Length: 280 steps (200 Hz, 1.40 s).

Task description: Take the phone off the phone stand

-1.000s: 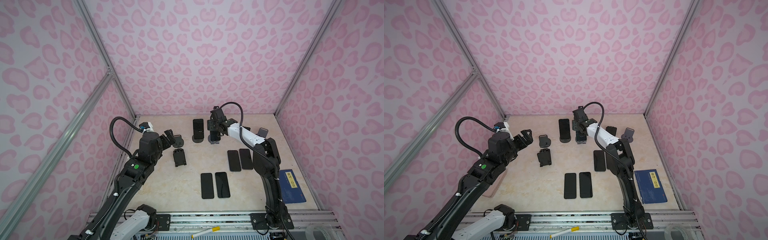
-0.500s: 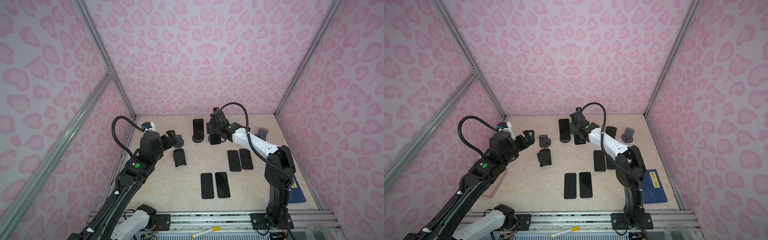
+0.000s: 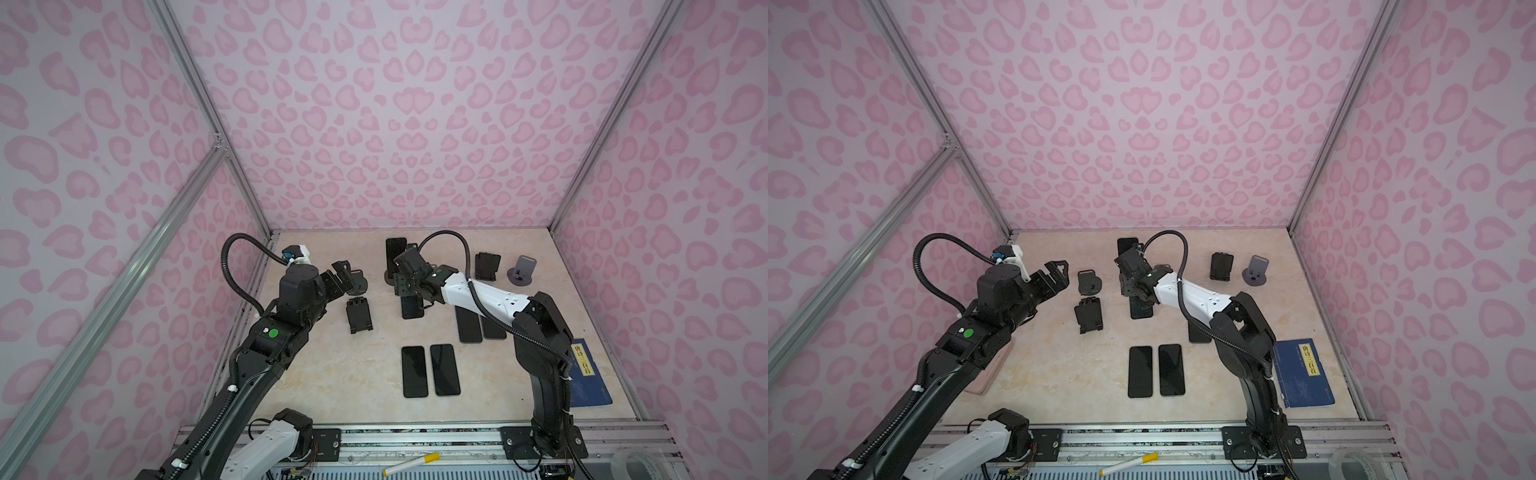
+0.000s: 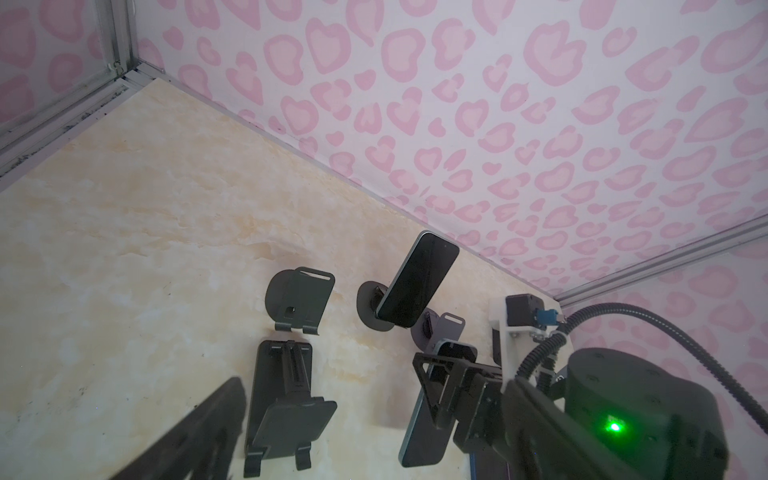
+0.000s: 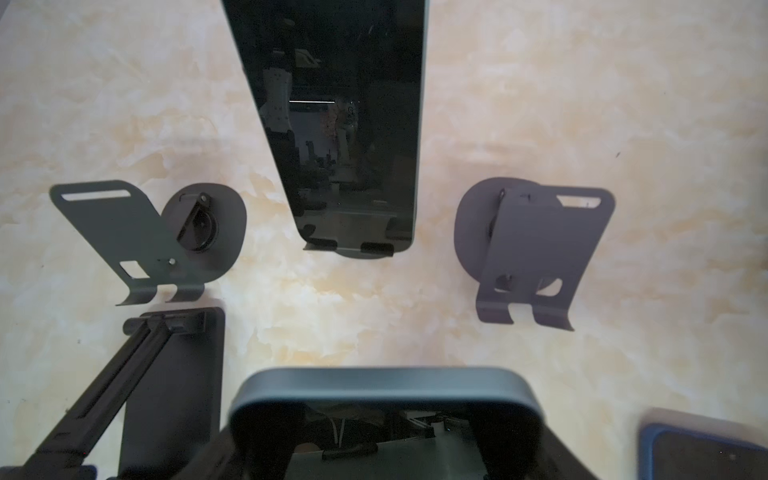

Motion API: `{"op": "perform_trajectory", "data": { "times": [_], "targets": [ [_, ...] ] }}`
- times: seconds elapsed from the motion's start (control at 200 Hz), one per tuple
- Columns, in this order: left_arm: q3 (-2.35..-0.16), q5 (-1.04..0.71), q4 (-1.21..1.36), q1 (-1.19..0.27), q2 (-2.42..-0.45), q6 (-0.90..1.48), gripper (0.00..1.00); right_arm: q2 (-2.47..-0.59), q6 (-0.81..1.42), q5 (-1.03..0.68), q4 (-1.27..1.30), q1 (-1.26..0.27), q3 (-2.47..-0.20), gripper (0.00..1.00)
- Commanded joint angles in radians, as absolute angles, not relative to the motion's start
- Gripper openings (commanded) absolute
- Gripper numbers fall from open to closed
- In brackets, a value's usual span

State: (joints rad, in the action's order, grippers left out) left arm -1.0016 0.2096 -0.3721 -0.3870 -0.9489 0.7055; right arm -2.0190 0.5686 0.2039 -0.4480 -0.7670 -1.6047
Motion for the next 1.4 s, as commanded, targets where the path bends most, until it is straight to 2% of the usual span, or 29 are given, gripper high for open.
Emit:
{"op": "perform_trajectory", "data": {
  "times": [0.0,0.455,0.565,1.395],
  "targets": [
    [-1.004,0.211,-0.357,-0.385,-0.939,0.708,0.99,-2.039,0.629,0.205,-0.427,-0.776,-1.588,0.65],
    [-1.006,0.214,-0.36,-0.385,-0.941,0.701,0.99,-2.123,0.686,0.18,-0.394,-0.785,-1.542,0.65],
    [-1.005,0.219,-0.357,-0.385,-0.94,0.7,0.99,-2.125,0.723,0.217,-0.35,-0.802,-1.507,0.63],
    [-0.999,0.207,-0.353,-0.385,-0.96,0.707,1.0,-2.163,0.763,0.255,-0.313,-0.839,-1.445,0.68]
  ]
}}
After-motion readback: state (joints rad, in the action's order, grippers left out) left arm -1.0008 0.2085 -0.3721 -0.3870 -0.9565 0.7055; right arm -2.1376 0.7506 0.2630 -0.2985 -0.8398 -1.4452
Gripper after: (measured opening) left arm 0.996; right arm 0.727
